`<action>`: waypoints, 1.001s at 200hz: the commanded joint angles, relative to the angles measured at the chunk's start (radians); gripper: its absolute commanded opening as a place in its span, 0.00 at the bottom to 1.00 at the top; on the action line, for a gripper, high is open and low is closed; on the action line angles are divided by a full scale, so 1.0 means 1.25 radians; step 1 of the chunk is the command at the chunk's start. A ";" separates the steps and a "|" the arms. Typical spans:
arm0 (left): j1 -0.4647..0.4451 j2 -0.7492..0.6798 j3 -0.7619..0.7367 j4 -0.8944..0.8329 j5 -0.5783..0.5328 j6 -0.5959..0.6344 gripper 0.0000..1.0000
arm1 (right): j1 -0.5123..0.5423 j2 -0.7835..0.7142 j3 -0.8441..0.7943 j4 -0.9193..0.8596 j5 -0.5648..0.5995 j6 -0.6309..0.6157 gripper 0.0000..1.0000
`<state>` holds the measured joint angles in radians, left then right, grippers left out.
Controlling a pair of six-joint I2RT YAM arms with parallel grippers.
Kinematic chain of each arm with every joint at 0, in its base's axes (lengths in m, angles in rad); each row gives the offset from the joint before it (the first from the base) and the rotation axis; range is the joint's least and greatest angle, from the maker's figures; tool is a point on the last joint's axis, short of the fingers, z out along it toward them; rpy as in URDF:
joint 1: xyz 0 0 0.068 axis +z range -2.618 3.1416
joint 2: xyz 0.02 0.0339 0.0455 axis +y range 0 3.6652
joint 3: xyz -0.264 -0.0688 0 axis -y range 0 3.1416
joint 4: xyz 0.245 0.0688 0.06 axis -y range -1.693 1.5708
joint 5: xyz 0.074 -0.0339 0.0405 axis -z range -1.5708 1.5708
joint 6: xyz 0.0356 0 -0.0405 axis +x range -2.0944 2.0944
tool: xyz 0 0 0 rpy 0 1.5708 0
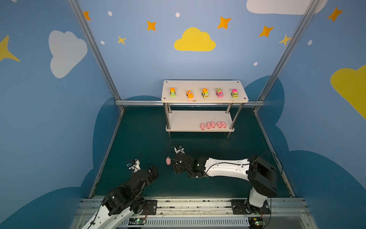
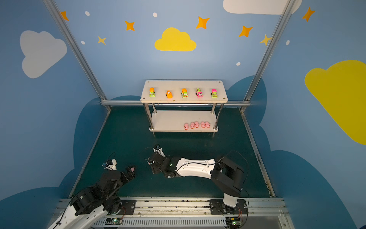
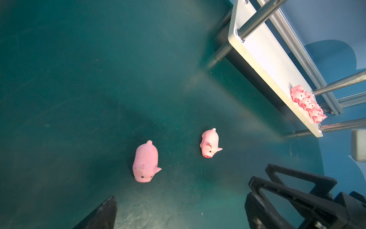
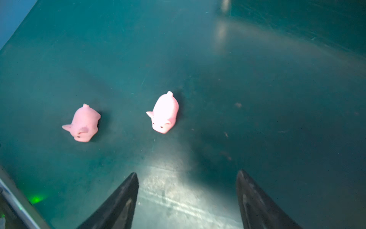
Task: Place and organize the plastic toys onto the shelf
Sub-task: 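Withdraw the right gripper from the shelf back over the table pigs, then lower the right gripper onto the farther pink pig and close on it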
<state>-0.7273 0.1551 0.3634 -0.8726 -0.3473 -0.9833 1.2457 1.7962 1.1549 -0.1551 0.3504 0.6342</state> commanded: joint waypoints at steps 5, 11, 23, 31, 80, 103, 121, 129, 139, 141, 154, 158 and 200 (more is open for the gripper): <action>-0.006 -0.010 -0.013 -0.029 -0.021 -0.011 1.00 | 0.007 0.028 0.040 0.024 0.007 0.019 0.76; -0.006 -0.012 -0.013 -0.029 -0.021 -0.012 1.00 | 0.007 0.035 0.043 0.031 0.003 0.019 0.76; -0.006 -0.013 -0.013 -0.030 -0.023 -0.011 1.00 | 0.007 0.052 0.053 0.036 -0.002 0.021 0.76; -0.007 -0.013 -0.014 -0.028 -0.024 -0.009 1.00 | 0.007 0.064 0.065 0.037 -0.007 0.022 0.75; -0.007 -0.055 -0.019 -0.031 -0.025 -0.007 1.00 | 0.006 0.139 0.123 0.038 -0.031 0.020 0.68; -0.007 -0.052 -0.019 -0.031 -0.026 -0.007 1.00 | 0.007 0.163 0.142 0.037 -0.039 0.019 0.67; -0.007 -0.051 -0.018 -0.032 -0.029 -0.009 1.00 | 0.006 0.175 0.154 0.028 -0.038 0.016 0.66; -0.007 -0.052 -0.018 -0.032 -0.031 -0.009 1.00 | 0.005 0.181 0.158 0.026 -0.038 0.014 0.66; -0.007 -0.052 -0.018 -0.033 -0.032 -0.009 1.00 | 0.003 0.188 0.163 0.021 -0.038 0.014 0.65; -0.007 -0.052 -0.018 -0.033 -0.032 -0.009 1.00 | 0.003 0.189 0.164 0.020 -0.038 0.014 0.65; -0.007 -0.052 -0.016 -0.033 -0.032 -0.009 1.00 | -0.001 0.199 0.169 0.019 -0.040 0.015 0.64; -0.007 -0.052 -0.017 -0.033 -0.031 -0.010 1.00 | -0.001 0.201 0.170 0.019 -0.041 0.016 0.64; -0.007 -0.049 -0.016 -0.032 -0.033 -0.009 1.00 | -0.006 0.221 0.174 0.027 -0.046 0.022 0.59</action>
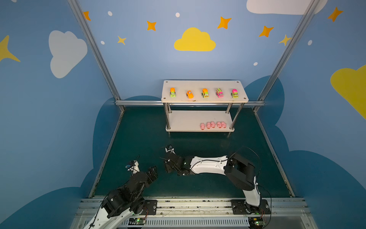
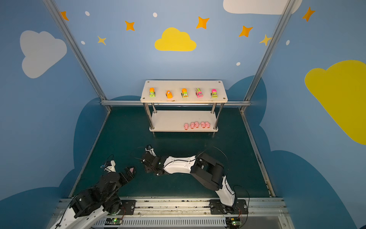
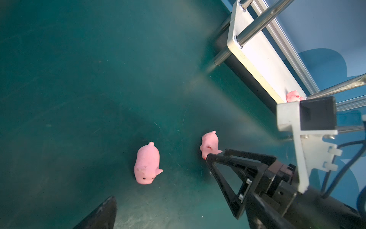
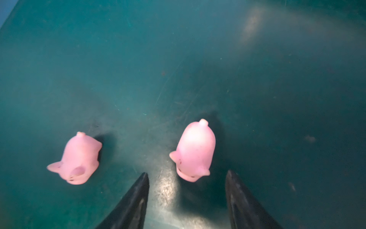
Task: Place and organize the plastic toys onto the shelf
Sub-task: 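Lower the right gripper onto the farther pink pig and close on it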
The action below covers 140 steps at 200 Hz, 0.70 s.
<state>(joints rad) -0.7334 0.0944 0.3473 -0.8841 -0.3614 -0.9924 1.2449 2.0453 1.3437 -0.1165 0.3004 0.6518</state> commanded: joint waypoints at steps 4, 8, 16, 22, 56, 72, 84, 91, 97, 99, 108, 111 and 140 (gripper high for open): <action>-0.001 0.000 -0.003 -0.023 -0.022 -0.001 1.00 | -0.005 0.024 0.023 -0.004 -0.008 0.007 0.59; -0.002 0.000 -0.003 -0.023 -0.022 -0.001 1.00 | -0.006 0.023 0.024 -0.004 -0.008 0.008 0.58; -0.002 0.000 -0.002 -0.023 -0.022 -0.001 1.00 | -0.008 0.029 0.025 -0.002 -0.013 0.007 0.58; -0.002 0.001 -0.002 -0.023 -0.023 -0.001 1.00 | -0.008 0.031 0.025 -0.001 -0.015 0.007 0.58; -0.002 0.002 -0.001 -0.023 -0.025 -0.001 1.00 | -0.015 0.044 0.035 -0.002 -0.020 0.003 0.57; -0.002 0.004 0.001 -0.022 -0.027 0.000 1.00 | -0.020 0.051 0.038 -0.005 -0.021 0.004 0.57; -0.002 0.007 0.003 -0.020 -0.028 0.002 1.00 | -0.025 0.055 0.043 -0.003 -0.025 0.003 0.57; -0.002 0.009 0.003 -0.019 -0.030 0.003 1.00 | -0.026 0.057 0.045 -0.004 -0.027 0.001 0.56; -0.002 0.011 0.003 -0.017 -0.030 0.005 1.00 | -0.029 0.059 0.047 -0.005 -0.028 -0.001 0.56; -0.002 0.012 0.004 -0.016 -0.031 0.005 1.00 | -0.029 0.060 0.048 -0.006 -0.028 -0.001 0.55; -0.002 0.017 0.007 -0.014 -0.034 0.007 1.00 | -0.031 0.065 0.054 -0.010 -0.031 -0.004 0.53; -0.002 0.019 0.008 -0.014 -0.034 0.008 1.00 | -0.031 0.066 0.055 -0.012 -0.032 -0.005 0.52; -0.002 0.042 0.014 -0.006 -0.038 0.015 1.00 | -0.036 0.082 0.071 -0.045 -0.034 0.001 0.43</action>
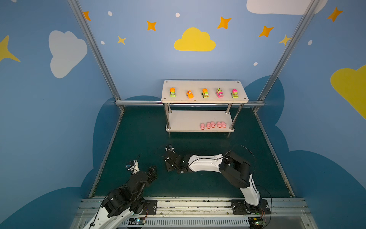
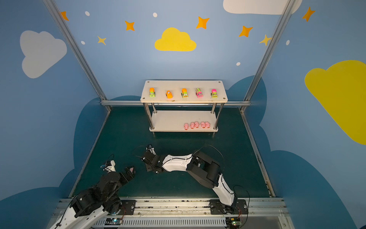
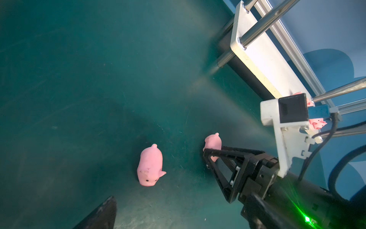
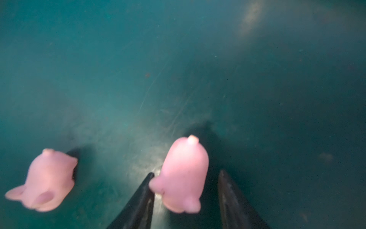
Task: Place and organize the plastic toys onto the shelf
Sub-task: 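Lower the right gripper onto the farther pink pig and close on it, then carry the sixth pig with the right gripper to the lower shelf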
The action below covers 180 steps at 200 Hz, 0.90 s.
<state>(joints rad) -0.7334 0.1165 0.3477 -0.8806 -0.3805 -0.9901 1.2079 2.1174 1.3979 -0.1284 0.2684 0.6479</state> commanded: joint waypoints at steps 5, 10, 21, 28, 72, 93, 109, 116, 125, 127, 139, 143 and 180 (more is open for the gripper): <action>-0.002 0.033 0.015 -0.007 -0.024 0.015 1.00 | -0.008 0.025 0.028 -0.039 -0.011 0.005 0.41; -0.002 0.036 0.015 -0.006 -0.024 0.015 1.00 | -0.008 0.026 0.027 -0.040 -0.013 0.005 0.38; -0.002 0.042 0.017 -0.004 -0.024 0.017 1.00 | -0.010 0.023 0.021 -0.040 -0.014 0.006 0.34; -0.002 0.044 0.018 -0.003 -0.023 0.018 1.00 | -0.010 0.020 0.017 -0.039 -0.012 0.004 0.31; -0.002 0.051 0.024 -0.002 -0.029 0.021 1.00 | -0.024 -0.037 -0.041 -0.003 -0.028 -0.009 0.25; -0.002 0.054 0.025 0.000 -0.031 0.023 1.00 | -0.038 -0.078 -0.065 -0.003 -0.028 -0.009 0.25; -0.002 0.057 0.025 0.002 -0.032 0.025 1.00 | -0.049 -0.104 -0.082 -0.003 -0.027 -0.015 0.25; -0.002 0.060 0.025 0.003 -0.034 0.026 1.00 | -0.054 -0.114 -0.086 -0.003 -0.030 -0.021 0.25; -0.002 0.065 0.026 0.006 -0.036 0.028 1.00 | -0.061 -0.127 -0.093 -0.003 -0.030 -0.029 0.25; -0.001 0.066 0.026 0.007 -0.036 0.028 1.00 | -0.063 -0.129 -0.094 -0.004 -0.031 -0.030 0.25; -0.002 0.073 0.033 0.011 -0.039 0.032 1.00 | -0.074 -0.144 -0.099 -0.008 -0.029 -0.038 0.25; -0.002 0.076 0.033 0.012 -0.040 0.035 1.00 | -0.078 -0.149 -0.100 -0.008 -0.029 -0.040 0.25; -0.002 0.118 0.059 0.035 -0.044 0.055 1.00 | -0.116 -0.192 -0.121 -0.010 -0.029 -0.061 0.25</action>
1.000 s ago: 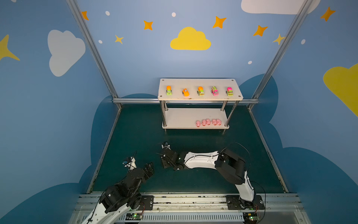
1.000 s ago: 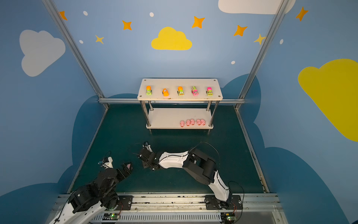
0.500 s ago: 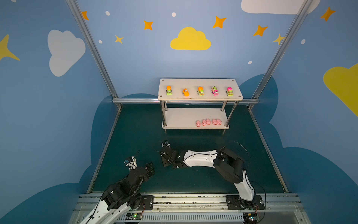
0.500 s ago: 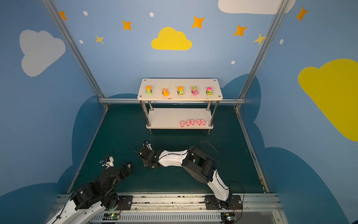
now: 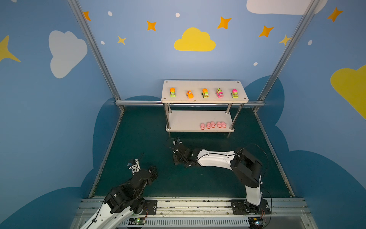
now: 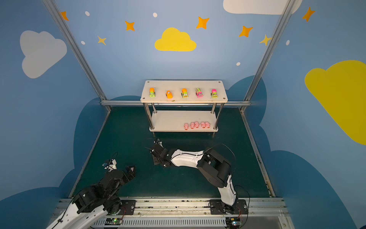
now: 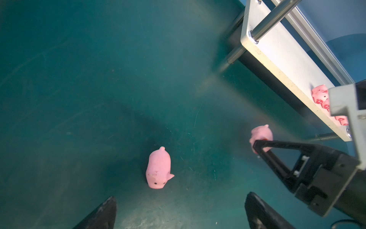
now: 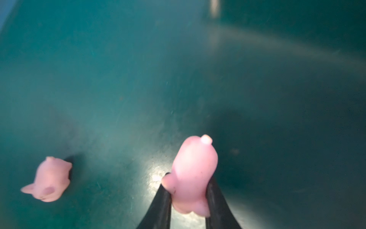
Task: Place and organize the plastic toys onto the shelf
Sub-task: 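Carry the sixth pig with the right gripper to the lower shelf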
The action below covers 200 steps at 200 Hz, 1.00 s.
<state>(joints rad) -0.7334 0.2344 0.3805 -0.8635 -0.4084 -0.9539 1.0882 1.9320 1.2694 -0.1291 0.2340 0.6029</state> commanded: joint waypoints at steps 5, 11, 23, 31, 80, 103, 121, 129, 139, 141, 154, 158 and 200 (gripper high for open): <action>-0.002 0.030 0.036 0.024 -0.021 0.028 1.00 | -0.025 -0.049 -0.021 -0.010 -0.002 -0.029 0.25; -0.002 0.039 0.040 0.030 -0.021 0.031 1.00 | -0.032 -0.053 -0.022 -0.009 -0.002 -0.035 0.25; -0.002 0.054 0.046 0.039 -0.021 0.036 1.00 | -0.045 -0.060 -0.026 -0.009 -0.005 -0.046 0.25; -0.001 0.064 0.049 0.046 -0.022 0.038 1.00 | -0.054 -0.063 -0.027 -0.010 -0.008 -0.053 0.25; -0.001 0.112 0.064 0.084 -0.027 0.051 1.00 | -0.126 -0.085 -0.014 -0.024 -0.017 -0.108 0.25; -0.001 0.133 0.074 0.093 -0.033 0.060 1.00 | -0.179 -0.074 0.021 -0.050 -0.056 -0.141 0.24; 0.000 0.148 0.085 0.102 -0.039 0.069 1.00 | -0.218 -0.068 0.037 -0.052 -0.078 -0.160 0.24; 0.000 0.154 0.088 0.106 -0.042 0.074 1.00 | -0.235 -0.063 0.045 -0.052 -0.086 -0.167 0.24; 0.001 0.163 0.092 0.111 -0.047 0.079 1.00 | -0.256 -0.052 0.061 -0.056 -0.102 -0.178 0.24; 0.001 0.164 0.093 0.112 -0.048 0.080 1.00 | -0.260 -0.050 0.064 -0.058 -0.104 -0.181 0.24; 0.004 0.175 0.097 0.123 -0.052 0.090 1.00 | -0.279 -0.036 0.085 -0.061 -0.107 -0.193 0.24; 0.004 0.179 0.099 0.126 -0.054 0.094 1.00 | -0.286 -0.030 0.092 -0.065 -0.110 -0.197 0.24; 0.022 0.222 0.125 0.151 -0.052 0.127 1.00 | -0.333 0.029 0.173 -0.093 -0.123 -0.230 0.24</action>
<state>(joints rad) -0.7197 0.4889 0.4961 -0.7036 -0.4545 -0.8398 0.6945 1.9175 1.4269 -0.2016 0.1074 0.3576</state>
